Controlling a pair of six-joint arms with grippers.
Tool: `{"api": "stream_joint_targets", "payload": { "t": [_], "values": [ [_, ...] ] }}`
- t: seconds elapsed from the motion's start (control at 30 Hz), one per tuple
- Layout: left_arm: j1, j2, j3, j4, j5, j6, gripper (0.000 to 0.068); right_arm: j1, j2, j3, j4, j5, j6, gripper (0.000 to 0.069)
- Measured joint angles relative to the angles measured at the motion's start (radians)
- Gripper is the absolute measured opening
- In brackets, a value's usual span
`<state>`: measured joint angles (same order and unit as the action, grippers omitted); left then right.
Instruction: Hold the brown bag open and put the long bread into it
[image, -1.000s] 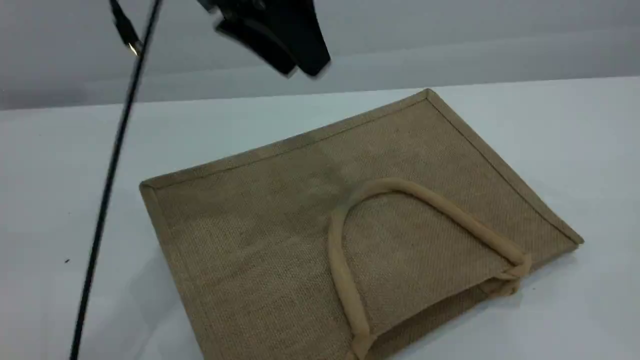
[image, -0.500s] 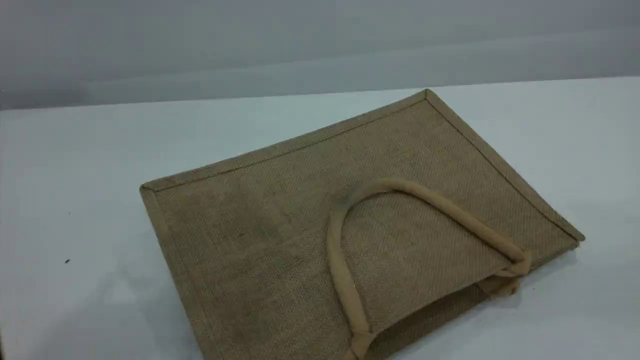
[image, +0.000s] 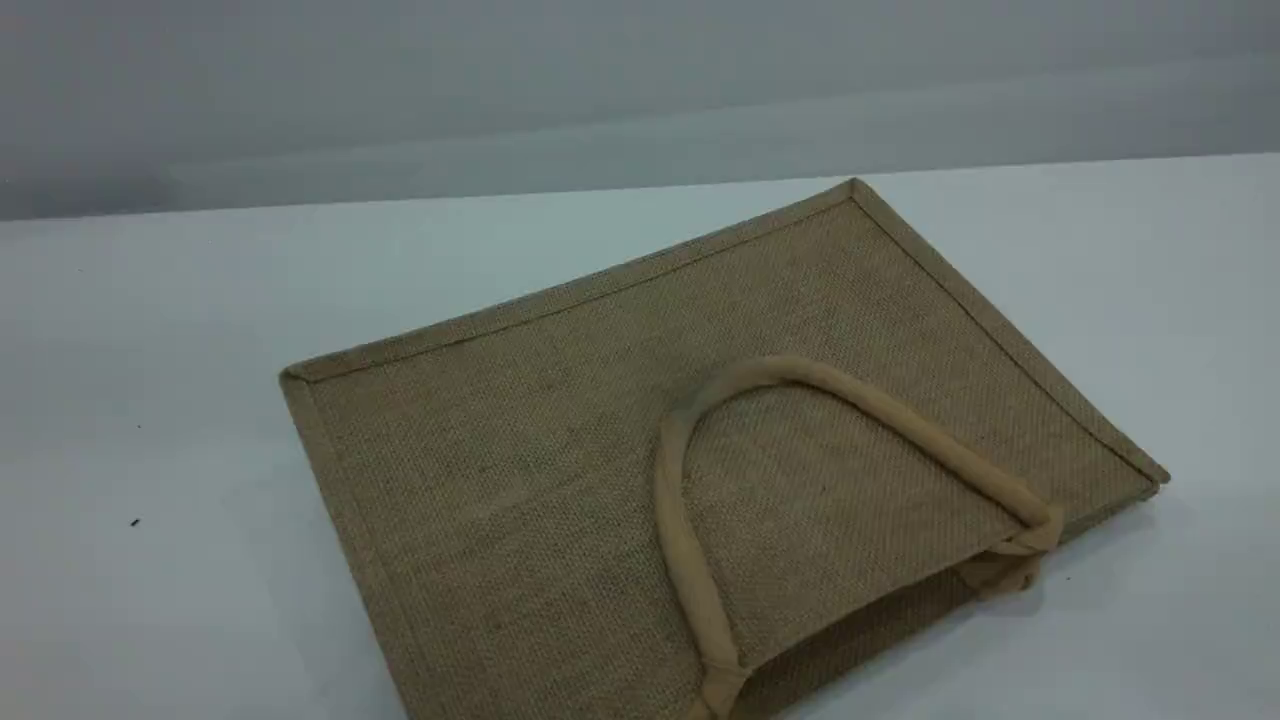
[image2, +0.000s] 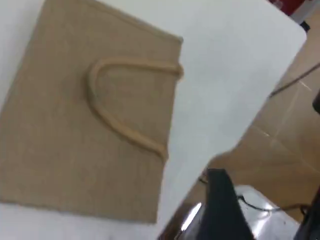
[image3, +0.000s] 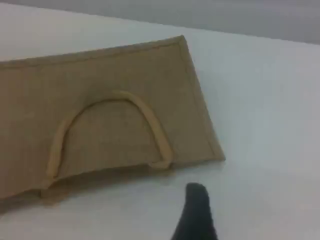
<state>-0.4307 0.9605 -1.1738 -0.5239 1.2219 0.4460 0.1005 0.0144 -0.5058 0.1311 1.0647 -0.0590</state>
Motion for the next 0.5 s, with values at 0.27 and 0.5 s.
{"api": "stream_joint_targets", "payload": {
  "t": [0.27, 0.5],
  "values": [
    [0.000, -0.402, 0.373, 0.085, -0.171, -0.081, 0.0403, 0.000, 0.000, 0.000, 0.011, 0.001, 0.005, 0.0500],
    [0.000, -0.723, 0.588, 0.334, -0.194, -0.277, 0.0403, 0.000, 0.000, 0.000, 0.010, 0.003, 0.005, 0.0500]
  ]
}}
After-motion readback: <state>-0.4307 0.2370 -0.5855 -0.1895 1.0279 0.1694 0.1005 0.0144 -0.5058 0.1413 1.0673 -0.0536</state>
